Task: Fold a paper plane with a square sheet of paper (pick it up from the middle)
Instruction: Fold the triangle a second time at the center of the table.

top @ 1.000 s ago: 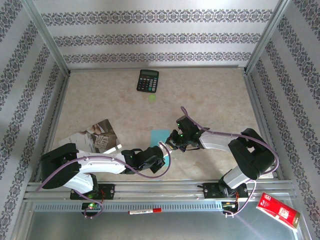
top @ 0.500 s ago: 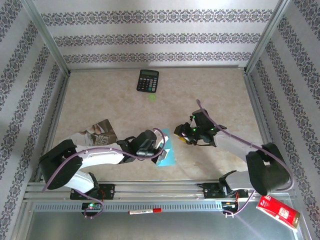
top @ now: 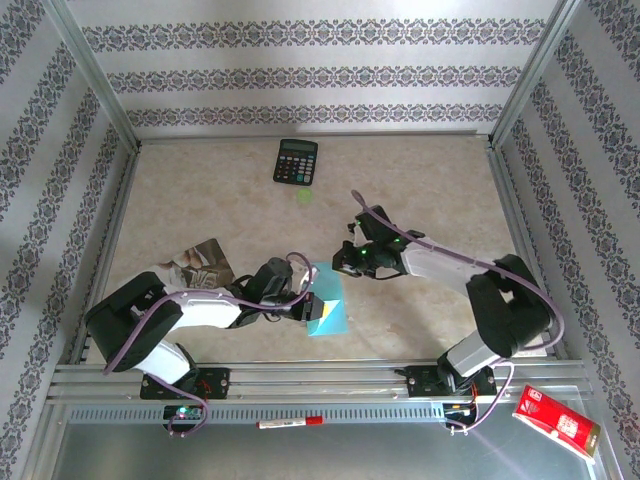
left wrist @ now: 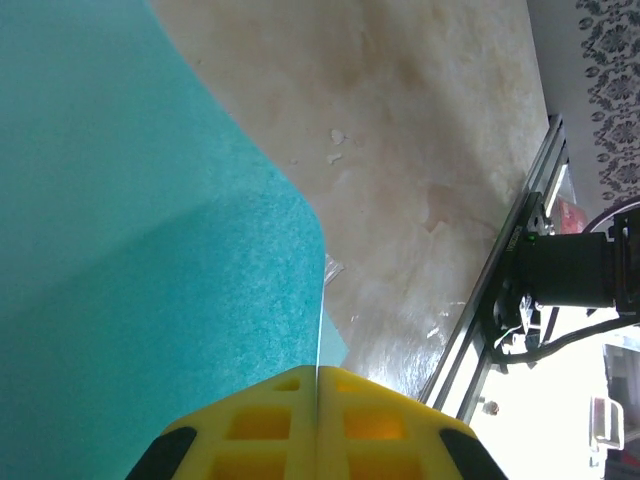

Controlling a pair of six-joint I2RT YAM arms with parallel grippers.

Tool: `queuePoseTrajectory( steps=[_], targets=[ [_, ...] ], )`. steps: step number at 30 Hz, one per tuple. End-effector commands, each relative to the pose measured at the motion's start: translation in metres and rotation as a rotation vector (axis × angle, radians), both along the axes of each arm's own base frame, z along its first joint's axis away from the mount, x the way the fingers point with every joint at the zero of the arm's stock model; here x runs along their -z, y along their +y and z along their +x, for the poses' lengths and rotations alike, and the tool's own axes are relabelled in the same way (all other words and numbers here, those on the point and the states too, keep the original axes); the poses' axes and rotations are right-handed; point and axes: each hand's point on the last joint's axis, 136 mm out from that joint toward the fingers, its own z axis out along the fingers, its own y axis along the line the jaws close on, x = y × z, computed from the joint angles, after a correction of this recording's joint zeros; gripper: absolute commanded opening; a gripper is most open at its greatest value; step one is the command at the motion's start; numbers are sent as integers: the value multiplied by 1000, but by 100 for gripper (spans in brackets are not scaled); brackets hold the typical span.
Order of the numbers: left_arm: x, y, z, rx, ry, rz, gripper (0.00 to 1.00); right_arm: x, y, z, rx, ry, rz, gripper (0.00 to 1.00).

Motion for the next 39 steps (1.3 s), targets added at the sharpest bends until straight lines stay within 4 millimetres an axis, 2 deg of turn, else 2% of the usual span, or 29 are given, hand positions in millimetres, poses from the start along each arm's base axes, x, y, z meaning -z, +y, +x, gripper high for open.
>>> queuePoseTrajectory(
  steps=[1,5,8,12,39],
  targets=[
    [-10,-2,6,-16,1,-75,0,6,8,7,-19,-16,-21,4],
    [-7,4,9,-37,20,-83,0,20,17,7,-32,14,-19,1],
    [-6,6,12,-44,34,-91,0,36,13,3,-25,40,-49,1],
    [-4,10,16,-56,56,-95,0,47,6,2,-21,50,-76,1],
    [17,39,40,-125,134,1,0,73,-15,-10,-57,79,-193,0]
  ],
)
